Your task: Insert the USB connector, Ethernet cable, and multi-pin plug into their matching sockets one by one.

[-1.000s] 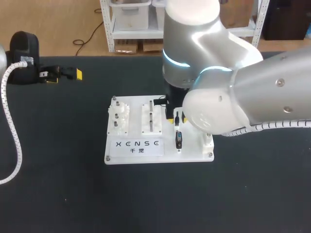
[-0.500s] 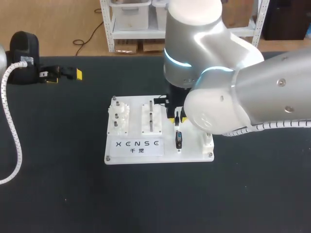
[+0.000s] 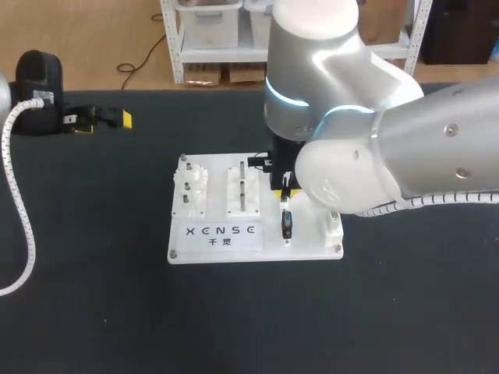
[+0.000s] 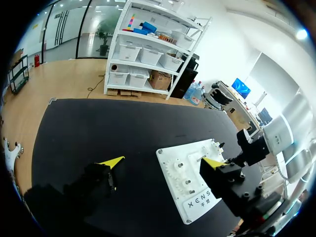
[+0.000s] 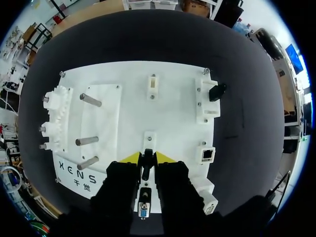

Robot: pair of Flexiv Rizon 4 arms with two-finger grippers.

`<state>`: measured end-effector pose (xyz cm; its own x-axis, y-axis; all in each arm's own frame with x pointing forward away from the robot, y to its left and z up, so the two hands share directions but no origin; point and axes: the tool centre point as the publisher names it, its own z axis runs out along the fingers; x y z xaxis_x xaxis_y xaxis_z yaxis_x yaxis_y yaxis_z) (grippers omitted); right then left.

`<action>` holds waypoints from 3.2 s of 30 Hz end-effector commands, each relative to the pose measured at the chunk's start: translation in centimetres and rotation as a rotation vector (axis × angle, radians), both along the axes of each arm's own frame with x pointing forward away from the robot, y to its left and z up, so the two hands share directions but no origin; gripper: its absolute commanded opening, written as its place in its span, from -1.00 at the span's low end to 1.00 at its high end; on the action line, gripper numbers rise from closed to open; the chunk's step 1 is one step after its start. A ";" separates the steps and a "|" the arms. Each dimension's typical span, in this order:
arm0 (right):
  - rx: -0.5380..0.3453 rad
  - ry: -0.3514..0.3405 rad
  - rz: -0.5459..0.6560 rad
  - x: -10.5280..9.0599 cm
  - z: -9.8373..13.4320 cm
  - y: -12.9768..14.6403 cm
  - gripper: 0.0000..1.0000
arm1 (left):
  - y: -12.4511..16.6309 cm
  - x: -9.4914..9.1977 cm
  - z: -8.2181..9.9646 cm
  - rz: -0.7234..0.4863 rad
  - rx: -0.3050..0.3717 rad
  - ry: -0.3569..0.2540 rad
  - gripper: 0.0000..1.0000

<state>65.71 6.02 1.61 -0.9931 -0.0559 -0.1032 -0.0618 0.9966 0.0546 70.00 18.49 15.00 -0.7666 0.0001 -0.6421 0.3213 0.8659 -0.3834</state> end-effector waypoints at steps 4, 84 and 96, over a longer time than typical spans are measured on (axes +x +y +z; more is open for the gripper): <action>0.013 -0.004 0.008 0.2 0.2 0.3 -1.00 | 0.0 0.0 0.0 0.000 0.000 0.000 1.00; 0.009 -0.076 -0.118 -0.1 1.1 -7.5 -1.00 | 0.0 0.0 0.0 0.000 0.000 0.000 1.00; 0.003 -0.089 -0.135 0.4 1.3 -7.9 -1.00 | 0.0 0.0 0.0 0.000 0.000 0.000 1.00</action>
<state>66.15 -1.81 2.99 -0.9796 0.0768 -0.1859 0.0671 0.9960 0.0582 70.00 18.49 15.00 -0.7666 0.0001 -0.6421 0.3213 0.8659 -0.3834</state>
